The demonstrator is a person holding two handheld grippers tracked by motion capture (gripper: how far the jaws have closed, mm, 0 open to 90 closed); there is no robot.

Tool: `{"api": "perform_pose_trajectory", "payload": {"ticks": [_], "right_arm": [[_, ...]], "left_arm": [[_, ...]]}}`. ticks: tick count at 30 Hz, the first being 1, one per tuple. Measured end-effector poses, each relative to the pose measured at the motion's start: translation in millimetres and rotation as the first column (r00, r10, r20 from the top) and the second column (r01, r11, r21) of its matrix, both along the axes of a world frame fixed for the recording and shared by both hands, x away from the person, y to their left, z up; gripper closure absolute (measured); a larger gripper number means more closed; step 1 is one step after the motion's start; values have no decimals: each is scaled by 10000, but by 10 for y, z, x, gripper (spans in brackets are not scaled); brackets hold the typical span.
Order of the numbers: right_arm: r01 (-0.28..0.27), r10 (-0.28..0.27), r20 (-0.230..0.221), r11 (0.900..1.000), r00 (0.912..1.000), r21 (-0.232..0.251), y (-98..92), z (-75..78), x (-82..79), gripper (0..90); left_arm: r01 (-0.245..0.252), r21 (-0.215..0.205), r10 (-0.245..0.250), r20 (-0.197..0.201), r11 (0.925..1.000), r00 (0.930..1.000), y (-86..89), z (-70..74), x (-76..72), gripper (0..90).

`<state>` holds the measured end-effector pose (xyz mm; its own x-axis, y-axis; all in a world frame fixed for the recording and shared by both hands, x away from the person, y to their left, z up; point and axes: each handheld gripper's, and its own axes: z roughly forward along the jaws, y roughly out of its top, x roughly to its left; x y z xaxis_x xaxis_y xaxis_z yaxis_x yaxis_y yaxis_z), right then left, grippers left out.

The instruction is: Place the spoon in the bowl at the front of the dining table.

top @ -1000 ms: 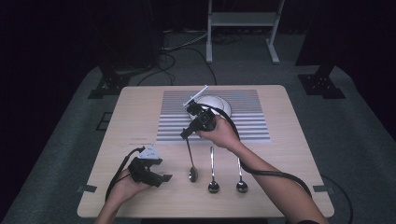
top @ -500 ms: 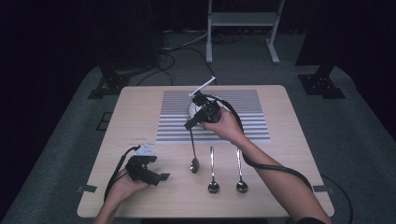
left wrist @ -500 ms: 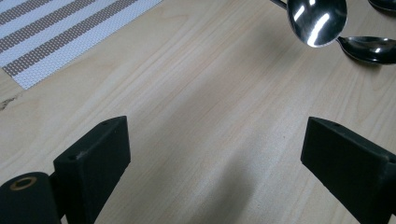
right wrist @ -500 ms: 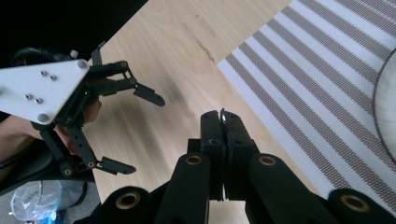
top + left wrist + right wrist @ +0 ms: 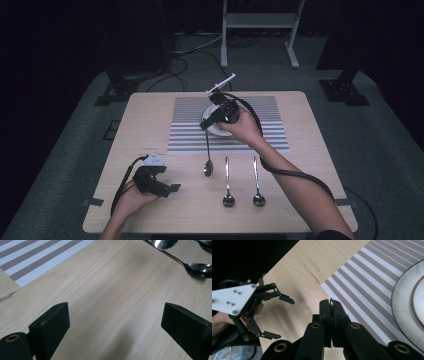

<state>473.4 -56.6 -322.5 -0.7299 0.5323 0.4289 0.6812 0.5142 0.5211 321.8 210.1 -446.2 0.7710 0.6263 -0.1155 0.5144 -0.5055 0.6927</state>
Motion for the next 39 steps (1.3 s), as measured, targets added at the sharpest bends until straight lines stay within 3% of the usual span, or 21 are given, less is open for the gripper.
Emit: {"api": "perform_pose_trajectory", "payload": {"ticks": [39], "right_arm": [[1506,-1511,374,9885,9878,169,-223,279,482,882]], "left_arm": [[-161,-27,162,177,9999,9997,34,16,2,71]]}}
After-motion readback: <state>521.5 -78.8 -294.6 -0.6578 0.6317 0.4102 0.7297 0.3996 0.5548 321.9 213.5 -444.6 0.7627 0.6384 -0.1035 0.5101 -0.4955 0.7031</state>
